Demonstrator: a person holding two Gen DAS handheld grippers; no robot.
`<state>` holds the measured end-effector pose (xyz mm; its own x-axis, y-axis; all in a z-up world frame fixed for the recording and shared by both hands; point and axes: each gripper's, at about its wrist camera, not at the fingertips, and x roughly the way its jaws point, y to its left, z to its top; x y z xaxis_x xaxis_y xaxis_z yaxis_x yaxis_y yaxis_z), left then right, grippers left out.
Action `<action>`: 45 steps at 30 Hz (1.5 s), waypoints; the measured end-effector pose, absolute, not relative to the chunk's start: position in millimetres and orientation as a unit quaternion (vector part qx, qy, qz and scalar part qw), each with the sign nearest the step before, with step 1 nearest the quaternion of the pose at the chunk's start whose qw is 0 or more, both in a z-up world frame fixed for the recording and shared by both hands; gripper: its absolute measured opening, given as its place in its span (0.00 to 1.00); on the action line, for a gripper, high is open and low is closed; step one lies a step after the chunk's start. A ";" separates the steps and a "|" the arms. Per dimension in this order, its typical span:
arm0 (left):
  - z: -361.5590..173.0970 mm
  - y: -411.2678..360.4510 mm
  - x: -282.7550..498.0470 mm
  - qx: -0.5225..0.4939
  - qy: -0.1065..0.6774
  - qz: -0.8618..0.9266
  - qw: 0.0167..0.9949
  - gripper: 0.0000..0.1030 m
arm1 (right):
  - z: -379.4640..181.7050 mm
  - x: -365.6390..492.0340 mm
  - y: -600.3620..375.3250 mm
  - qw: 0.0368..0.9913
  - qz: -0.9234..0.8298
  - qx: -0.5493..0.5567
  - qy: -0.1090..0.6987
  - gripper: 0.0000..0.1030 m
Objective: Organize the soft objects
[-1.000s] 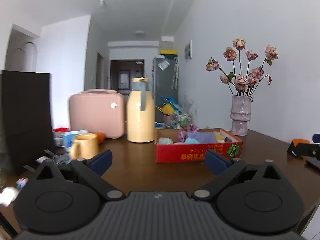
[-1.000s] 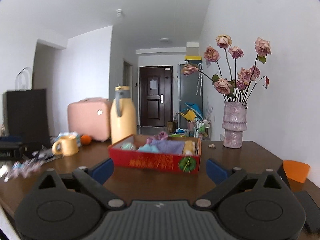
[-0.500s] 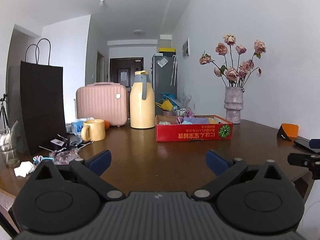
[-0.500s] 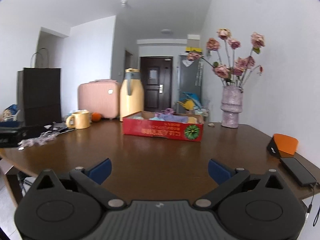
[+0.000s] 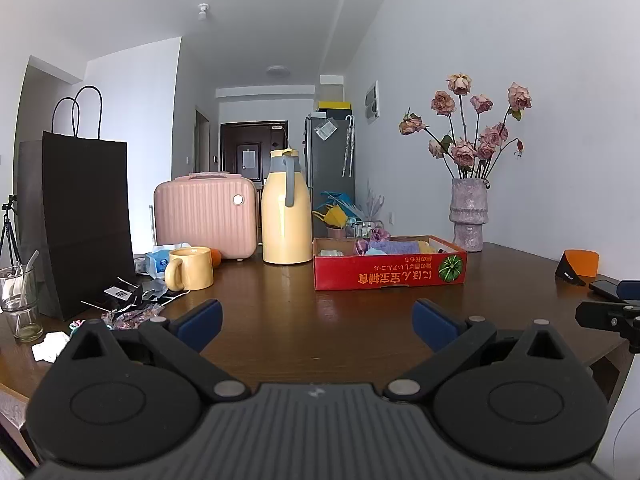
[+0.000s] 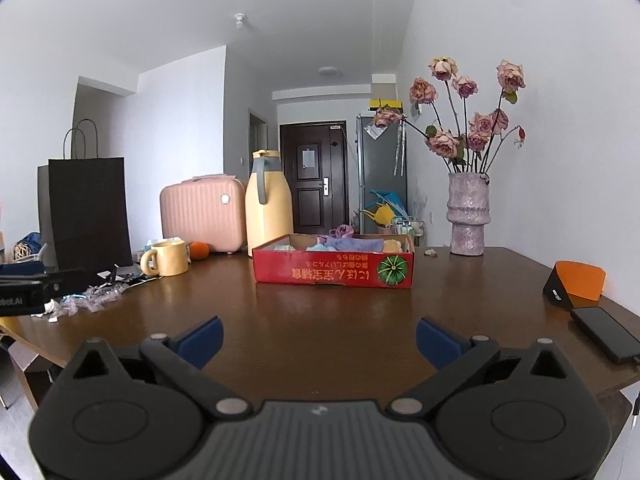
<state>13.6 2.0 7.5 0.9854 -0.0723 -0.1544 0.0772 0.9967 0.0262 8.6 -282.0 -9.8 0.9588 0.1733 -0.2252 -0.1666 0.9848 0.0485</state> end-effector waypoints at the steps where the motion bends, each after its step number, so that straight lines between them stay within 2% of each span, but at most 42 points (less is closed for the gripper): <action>1: 7.7 2.1 13.7 0.017 0.077 -0.038 0.996 1.00 | -9.7 9.4 -282.6 0.989 0.085 0.016 0.116 1.00; 45: 7.5 -0.6 13.1 0.019 0.073 -0.036 0.996 1.00 | -14.2 10.6 -291.8 0.989 0.078 0.050 0.117 1.00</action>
